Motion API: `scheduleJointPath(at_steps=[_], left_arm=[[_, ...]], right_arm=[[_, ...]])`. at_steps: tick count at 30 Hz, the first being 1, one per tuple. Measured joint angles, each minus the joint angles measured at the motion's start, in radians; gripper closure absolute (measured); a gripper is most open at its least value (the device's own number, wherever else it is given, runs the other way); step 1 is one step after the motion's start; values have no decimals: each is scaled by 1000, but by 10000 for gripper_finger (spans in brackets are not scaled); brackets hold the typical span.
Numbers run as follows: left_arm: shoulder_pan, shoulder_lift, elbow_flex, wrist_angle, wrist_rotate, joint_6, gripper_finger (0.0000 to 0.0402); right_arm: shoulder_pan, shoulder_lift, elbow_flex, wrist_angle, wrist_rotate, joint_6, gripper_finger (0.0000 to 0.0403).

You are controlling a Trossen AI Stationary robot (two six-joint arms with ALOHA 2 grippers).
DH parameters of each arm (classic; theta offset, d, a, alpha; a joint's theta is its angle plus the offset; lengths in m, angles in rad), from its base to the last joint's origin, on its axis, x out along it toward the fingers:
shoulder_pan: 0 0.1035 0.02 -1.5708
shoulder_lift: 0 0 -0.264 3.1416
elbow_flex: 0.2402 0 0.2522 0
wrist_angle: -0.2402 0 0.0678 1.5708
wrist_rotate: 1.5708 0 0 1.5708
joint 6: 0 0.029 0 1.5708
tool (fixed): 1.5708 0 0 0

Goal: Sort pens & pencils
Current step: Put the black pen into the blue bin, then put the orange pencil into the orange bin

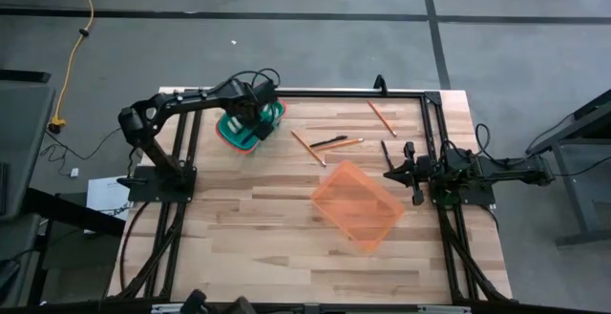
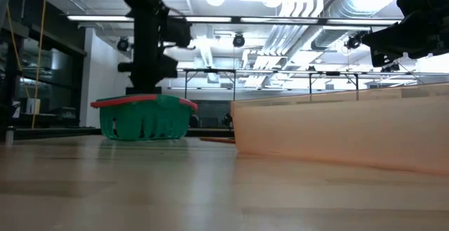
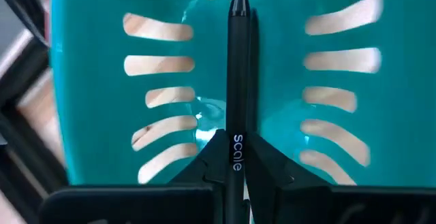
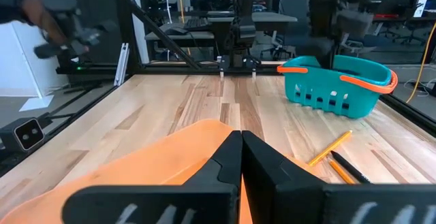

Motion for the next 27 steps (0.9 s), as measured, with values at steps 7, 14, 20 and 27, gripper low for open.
scheduleJointPath(at_steps=[7, 14, 20, 27], left_arm=[[77, 0, -95, 131, 29, 38, 380], [78, 0, -124, 162, 41, 24, 354], [80, 0, -113, 142, 32, 38, 288], [59, -100, -67, 97, 16, 106, 256]], right_arm=[[0, 0, 0, 0, 0, 0, 402], [0, 0, 0, 0, 0, 0, 402], [0, 0, 0, 0, 0, 0, 402], [0, 0, 0, 0, 0, 0, 402]])
